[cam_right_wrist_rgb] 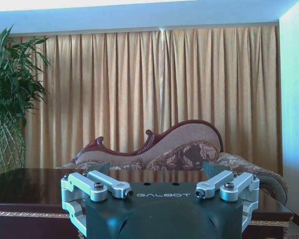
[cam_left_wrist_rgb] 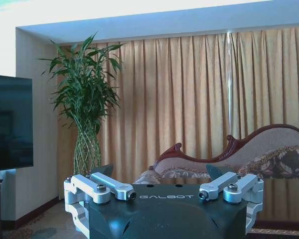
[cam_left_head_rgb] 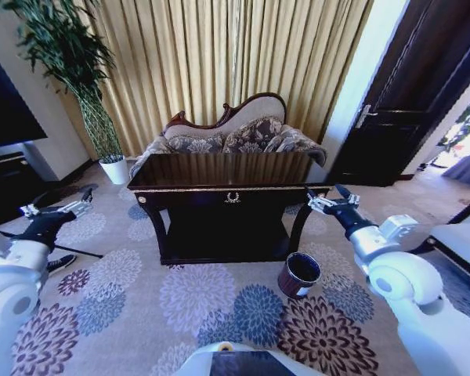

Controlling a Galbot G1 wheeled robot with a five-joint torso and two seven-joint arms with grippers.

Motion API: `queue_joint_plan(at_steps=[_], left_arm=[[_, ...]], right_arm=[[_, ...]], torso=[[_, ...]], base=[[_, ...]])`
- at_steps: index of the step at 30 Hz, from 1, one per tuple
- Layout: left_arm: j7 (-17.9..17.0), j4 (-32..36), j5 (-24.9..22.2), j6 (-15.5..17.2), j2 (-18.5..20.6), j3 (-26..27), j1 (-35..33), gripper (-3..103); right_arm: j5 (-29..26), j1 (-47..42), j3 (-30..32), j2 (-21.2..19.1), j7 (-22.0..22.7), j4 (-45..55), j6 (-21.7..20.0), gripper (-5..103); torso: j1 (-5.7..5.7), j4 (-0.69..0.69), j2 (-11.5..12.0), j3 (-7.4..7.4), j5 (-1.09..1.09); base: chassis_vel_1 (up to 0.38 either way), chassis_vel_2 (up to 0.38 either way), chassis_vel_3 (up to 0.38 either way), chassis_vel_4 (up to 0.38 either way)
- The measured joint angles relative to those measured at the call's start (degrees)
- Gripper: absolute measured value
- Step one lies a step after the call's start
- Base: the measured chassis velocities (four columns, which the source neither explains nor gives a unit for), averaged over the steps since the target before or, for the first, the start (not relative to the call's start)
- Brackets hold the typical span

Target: Move to the front of the table and place the trash on the table into the trash bin.

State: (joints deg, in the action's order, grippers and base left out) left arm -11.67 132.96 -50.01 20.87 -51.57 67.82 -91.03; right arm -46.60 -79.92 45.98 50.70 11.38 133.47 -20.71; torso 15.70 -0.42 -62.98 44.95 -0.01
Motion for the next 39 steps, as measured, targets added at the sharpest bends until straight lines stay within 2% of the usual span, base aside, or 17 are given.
queue_joint_plan(at_steps=[39], left_arm=[[0.03,0.22,-0.11,-0.13,-0.16,0.10,-0.20,100]], right_arm=[[-0.18,0.64,0.66,-0.32,-0.05,-2.10,0.50,100]], torso=[[0.00,0.00,0.00,0.00,0.00]], base=[[0.154,-0.153,-0.160,0.154]])
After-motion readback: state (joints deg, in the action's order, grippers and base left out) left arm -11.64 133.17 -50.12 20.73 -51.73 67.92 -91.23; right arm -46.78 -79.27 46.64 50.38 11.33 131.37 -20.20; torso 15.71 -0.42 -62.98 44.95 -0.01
